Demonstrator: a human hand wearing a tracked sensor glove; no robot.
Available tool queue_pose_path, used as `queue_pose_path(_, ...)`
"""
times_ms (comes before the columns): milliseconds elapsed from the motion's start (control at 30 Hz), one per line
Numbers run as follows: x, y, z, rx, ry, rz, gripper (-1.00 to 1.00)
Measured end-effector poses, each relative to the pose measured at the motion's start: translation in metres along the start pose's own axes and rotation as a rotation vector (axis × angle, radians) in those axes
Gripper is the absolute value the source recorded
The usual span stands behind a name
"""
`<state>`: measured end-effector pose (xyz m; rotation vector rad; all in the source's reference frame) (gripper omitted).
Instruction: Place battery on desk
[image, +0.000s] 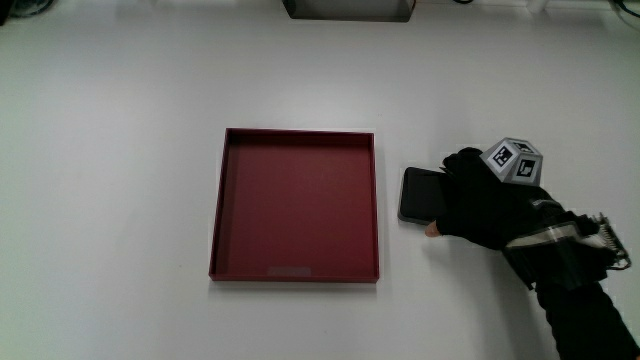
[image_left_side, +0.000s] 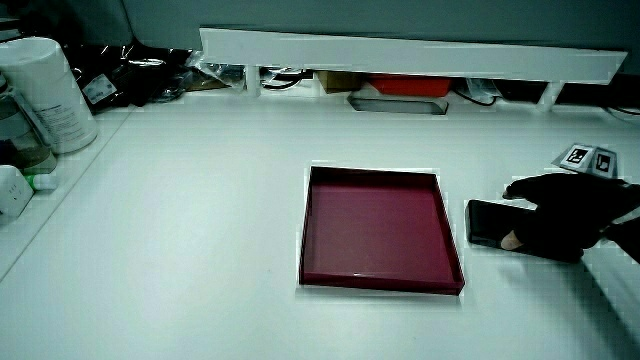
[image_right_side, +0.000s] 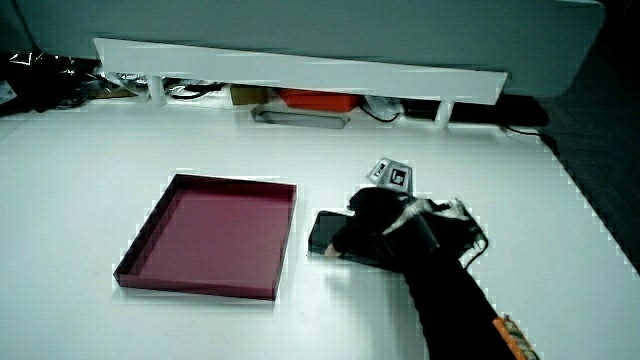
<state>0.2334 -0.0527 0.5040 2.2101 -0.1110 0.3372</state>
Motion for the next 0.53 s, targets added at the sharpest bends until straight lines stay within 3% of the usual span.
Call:
queue_pose_path(67, -0.005, -0.009, 0.012, 0.020, -0.046, -0.017, -1.00)
queue_pose_path(200, -0.023, -0.035, 0.040, 0.058, -0.085, 0.020, -1.00)
queue_pose_path(233, -0.032, -0.047, 0.050, 0.065, -0.061, 0.064, -1.00)
queue_pose_path(267, -0.033, -0.052, 0.055, 0.072, -0.085, 0.054, -1.00)
queue_pose_path(300, -0.040, -0.062, 0.064, 0.087, -0.044, 0.107, -1.00)
queue_pose_path(333, -0.010, -0.035, 0.054, 0.087, -0.070, 0.176, -1.00)
queue_pose_path(433, -0.024, -0.064, 0.076, 0.101, -0.053, 0.158, -1.00)
queue_pose_path(467, -0.043, -0.087, 0.087, 0.122, -0.056, 0.106, -1.00)
queue_pose_path(533, -0.049, -0.097, 0.094, 0.149, -0.068, 0.099, -1.00)
